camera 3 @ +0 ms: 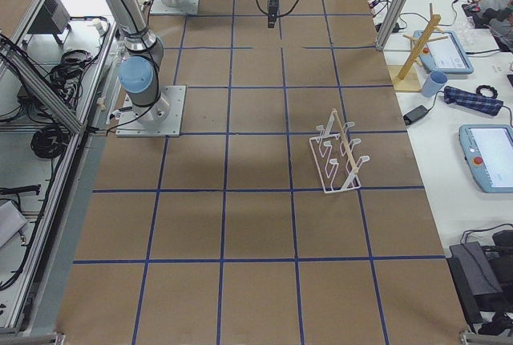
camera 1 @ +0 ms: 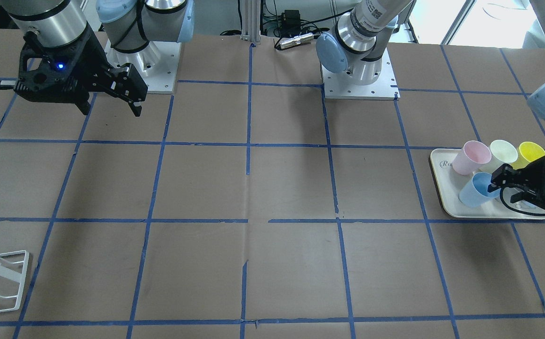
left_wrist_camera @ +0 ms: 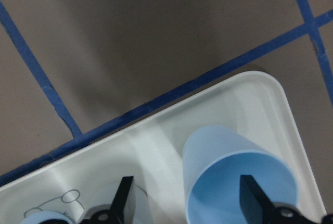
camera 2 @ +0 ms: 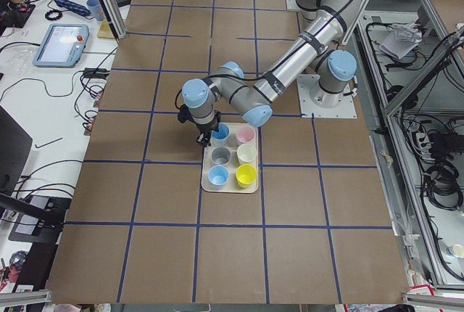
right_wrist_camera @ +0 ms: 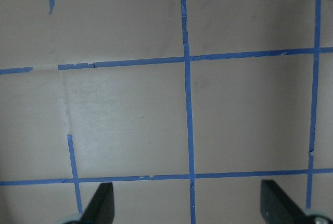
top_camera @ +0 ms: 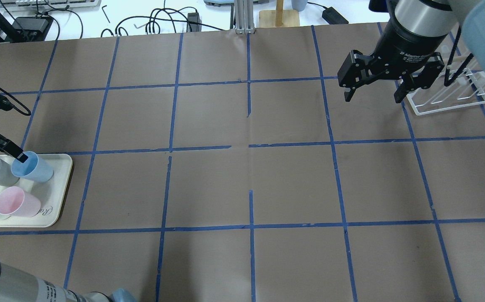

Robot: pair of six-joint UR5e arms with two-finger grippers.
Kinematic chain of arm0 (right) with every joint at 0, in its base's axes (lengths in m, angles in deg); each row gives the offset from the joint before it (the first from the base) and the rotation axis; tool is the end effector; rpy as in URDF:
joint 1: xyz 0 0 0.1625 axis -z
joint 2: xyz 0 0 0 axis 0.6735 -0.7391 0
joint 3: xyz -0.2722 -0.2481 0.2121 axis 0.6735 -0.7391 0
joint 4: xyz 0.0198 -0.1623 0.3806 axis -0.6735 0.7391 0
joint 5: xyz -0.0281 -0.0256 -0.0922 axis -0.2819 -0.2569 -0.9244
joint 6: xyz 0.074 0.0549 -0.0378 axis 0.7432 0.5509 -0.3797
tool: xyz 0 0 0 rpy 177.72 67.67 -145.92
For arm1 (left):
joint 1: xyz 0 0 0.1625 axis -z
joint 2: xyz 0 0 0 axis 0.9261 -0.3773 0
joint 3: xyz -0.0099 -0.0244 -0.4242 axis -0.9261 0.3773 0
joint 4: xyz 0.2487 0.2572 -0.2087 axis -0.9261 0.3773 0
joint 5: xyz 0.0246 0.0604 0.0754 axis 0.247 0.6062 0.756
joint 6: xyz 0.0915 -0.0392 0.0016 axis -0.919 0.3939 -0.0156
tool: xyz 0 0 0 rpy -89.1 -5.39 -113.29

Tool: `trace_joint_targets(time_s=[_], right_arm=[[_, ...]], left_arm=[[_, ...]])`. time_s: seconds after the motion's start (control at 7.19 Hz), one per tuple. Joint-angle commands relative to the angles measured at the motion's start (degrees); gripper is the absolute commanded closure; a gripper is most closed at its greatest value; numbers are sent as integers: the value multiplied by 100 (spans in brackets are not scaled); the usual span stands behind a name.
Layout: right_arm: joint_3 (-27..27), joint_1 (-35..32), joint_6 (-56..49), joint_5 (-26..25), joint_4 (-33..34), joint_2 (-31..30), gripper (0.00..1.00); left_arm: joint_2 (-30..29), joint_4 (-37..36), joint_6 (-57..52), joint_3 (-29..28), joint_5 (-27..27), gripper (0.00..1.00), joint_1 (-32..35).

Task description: Transfer IKEA cup to right arm and place on rack

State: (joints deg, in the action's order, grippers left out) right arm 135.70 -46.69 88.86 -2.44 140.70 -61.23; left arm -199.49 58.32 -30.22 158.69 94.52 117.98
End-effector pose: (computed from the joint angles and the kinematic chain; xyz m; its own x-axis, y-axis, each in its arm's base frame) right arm 0.1302 -0.4830 0.4963 -0.9973 0.0530 -0.0501 0.0518 0.9983 0.0253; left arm 0.2806 -0.5356 0.2442 -0.8964 0.4329 0.0948 0.4414 0.8914 0.1026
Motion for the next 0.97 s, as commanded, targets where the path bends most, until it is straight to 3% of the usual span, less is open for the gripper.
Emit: trace_joint_targets(time_s=[0.0,0.14,0.28,0.83], right_arm=[[5,0,2,33,-17,-7,0],[5,0,2,25,-60,-7,0],[5,0,-24,-10,-69,11,0],[13,26,-199,24,-43,55,0]], left_arm=[[-78,70,66,0,54,49,39],[-87,80,66,0,63,81,39],[-87,106,110,-9,54,100,39],[246,264,783,-219,-121,100,161]])
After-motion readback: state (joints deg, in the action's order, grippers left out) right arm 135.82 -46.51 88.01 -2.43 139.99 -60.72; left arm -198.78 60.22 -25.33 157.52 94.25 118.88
